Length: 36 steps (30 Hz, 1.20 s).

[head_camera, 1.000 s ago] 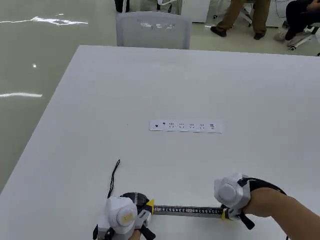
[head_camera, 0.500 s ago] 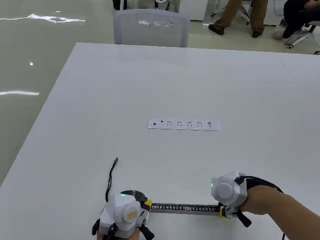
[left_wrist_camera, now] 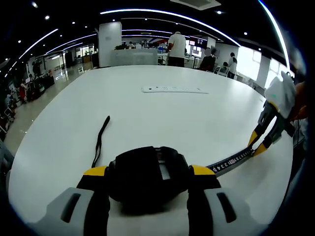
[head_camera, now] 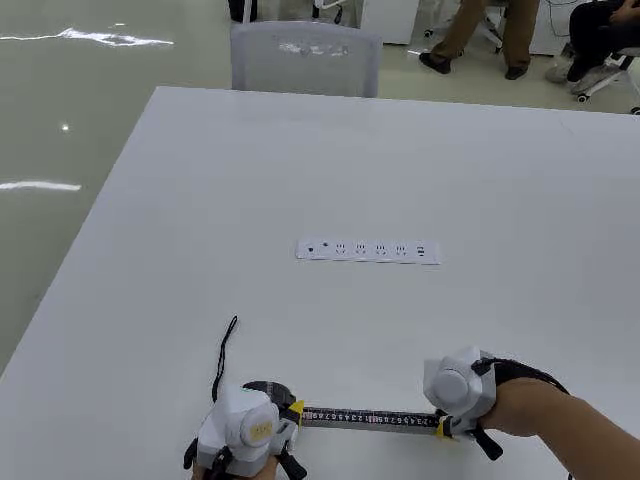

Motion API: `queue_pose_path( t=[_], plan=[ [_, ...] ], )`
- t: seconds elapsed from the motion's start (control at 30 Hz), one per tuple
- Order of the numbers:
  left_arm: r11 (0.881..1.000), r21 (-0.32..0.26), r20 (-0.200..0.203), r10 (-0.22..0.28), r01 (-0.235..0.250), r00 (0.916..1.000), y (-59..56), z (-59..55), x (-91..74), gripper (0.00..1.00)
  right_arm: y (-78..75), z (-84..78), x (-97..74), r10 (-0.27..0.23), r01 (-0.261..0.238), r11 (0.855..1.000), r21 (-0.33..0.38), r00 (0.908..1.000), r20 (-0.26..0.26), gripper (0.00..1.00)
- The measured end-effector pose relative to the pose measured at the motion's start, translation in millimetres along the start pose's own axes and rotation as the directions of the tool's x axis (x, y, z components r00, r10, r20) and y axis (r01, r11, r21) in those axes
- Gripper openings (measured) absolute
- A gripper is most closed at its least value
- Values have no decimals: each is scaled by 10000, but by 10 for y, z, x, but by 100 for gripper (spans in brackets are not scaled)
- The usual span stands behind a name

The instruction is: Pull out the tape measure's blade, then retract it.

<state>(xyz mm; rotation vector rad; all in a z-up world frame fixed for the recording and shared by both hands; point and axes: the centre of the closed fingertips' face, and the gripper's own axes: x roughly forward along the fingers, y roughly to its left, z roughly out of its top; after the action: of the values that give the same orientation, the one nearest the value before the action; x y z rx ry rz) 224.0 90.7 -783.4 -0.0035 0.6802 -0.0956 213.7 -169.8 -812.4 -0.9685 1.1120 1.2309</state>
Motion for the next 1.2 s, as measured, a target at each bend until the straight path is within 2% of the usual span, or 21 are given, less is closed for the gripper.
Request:
queue_pose_path(
  t=[0.13,0.33,0.4,0.6,0.73,0.8,0.93,1.0,1.13,1.2],
  plan=[
    [10000,17,-21,-76,76,10000,6,-3,3,59,-51,-16,111,62,-63,10000,59,9999,125,13],
    [9999,36,-62,-152,152,9999,-3,15,-31,59,37,81,-30,157,-158,9999,12,9998,138,13],
    [9999,32,-77,-164,164,9998,-2,19,-36,59,12,75,38,176,-176,9998,16,9998,127,13],
    [9998,37,-154,-218,218,9996,12,16,-10,59,48,122,-10,144,-144,9999,12,9998,110,13],
    [9997,23,-162,-229,230,9996,17,14,-6,59,-3,107,108,160,-159,9999,-52,9998,85,13],
    [9997,11,-167,-239,239,9996,19,10,-3,59,55,154,-11,169,-169,9998,-74,9998,79,14],
    [9996,2,-196,-277,278,9994,14,13,-5,59,22,142,84,187,-186,9998,-104,9998,94,14],
    [9996,11,-201,-295,295,9994,13,13,-2,59,47,179,32,192,-191,9998,-106,9997,131,14],
    [9995,35,-207,-323,324,9993,11,11,3,59,48,204,64,185,-183,9998,-102,9996,228,14],
    [9995,43,-213,-328,329,9992,11,9,7,59,74,239,20,190,-187,9997,-179,9996,215,14]
  ],
)
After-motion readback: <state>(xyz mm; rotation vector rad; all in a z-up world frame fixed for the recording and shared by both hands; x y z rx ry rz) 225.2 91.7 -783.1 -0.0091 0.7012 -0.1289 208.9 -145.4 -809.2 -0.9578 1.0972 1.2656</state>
